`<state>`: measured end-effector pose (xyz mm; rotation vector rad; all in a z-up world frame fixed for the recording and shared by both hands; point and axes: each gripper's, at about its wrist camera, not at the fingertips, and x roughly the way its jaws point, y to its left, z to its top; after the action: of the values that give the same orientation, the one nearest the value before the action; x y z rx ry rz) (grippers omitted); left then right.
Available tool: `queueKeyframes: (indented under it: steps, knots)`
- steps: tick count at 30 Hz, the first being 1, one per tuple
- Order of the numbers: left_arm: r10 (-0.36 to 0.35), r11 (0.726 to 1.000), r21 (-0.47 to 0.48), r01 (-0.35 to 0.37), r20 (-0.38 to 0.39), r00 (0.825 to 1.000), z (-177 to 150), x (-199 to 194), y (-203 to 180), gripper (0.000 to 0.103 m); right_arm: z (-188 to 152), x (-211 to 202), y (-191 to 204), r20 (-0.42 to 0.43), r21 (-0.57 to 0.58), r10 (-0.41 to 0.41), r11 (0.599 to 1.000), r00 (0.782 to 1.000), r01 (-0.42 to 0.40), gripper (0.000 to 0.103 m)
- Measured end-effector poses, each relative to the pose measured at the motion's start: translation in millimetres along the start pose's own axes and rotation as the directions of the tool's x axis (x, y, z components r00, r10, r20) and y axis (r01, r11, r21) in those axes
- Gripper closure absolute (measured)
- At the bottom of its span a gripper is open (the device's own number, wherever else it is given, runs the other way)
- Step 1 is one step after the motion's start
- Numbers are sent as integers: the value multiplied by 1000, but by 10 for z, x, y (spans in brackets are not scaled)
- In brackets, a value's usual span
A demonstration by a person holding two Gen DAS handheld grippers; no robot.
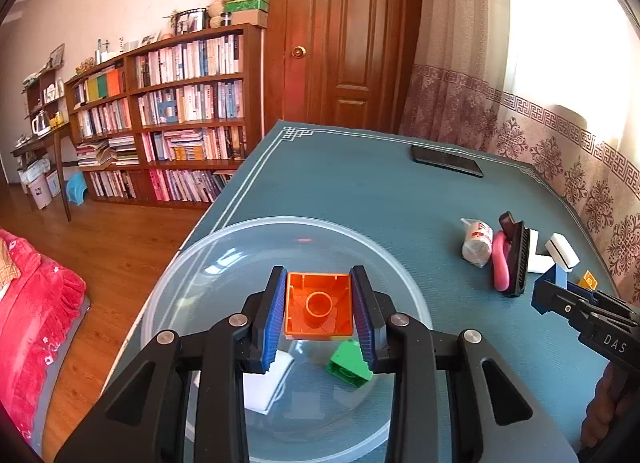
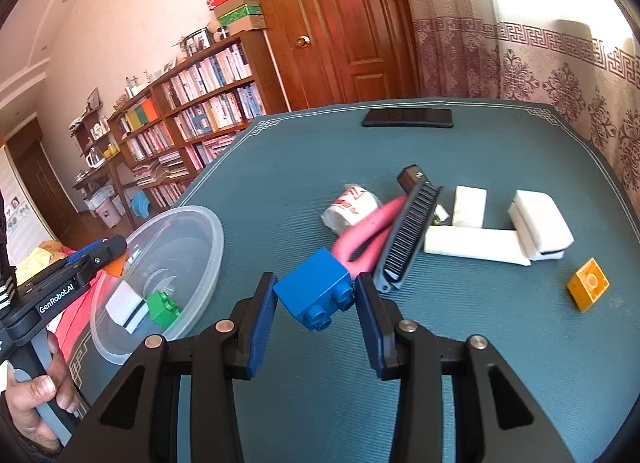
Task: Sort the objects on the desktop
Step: 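Carry the orange brick with the left tool while the right tool carries the blue brick to the bowl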
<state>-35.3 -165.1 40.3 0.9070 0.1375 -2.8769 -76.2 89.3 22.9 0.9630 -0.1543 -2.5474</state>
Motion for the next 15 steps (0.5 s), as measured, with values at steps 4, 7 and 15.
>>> queueKeyframes:
  steps: [4,7,15]
  knots:
    - [32,999,-28,-33,-3,999,-19,10,211,68,25,81,257,-9,-47,37,998,999,-37,59]
    - [49,998,-43,-49,-9,999,-47,20,326,68,33,156,456,-19,-83,59,995,998,-60,59]
    - [71,995,-74,-72,-21,997,-96,73,535,68,62,303,832,-40,-145,101,984,994,-106,59]
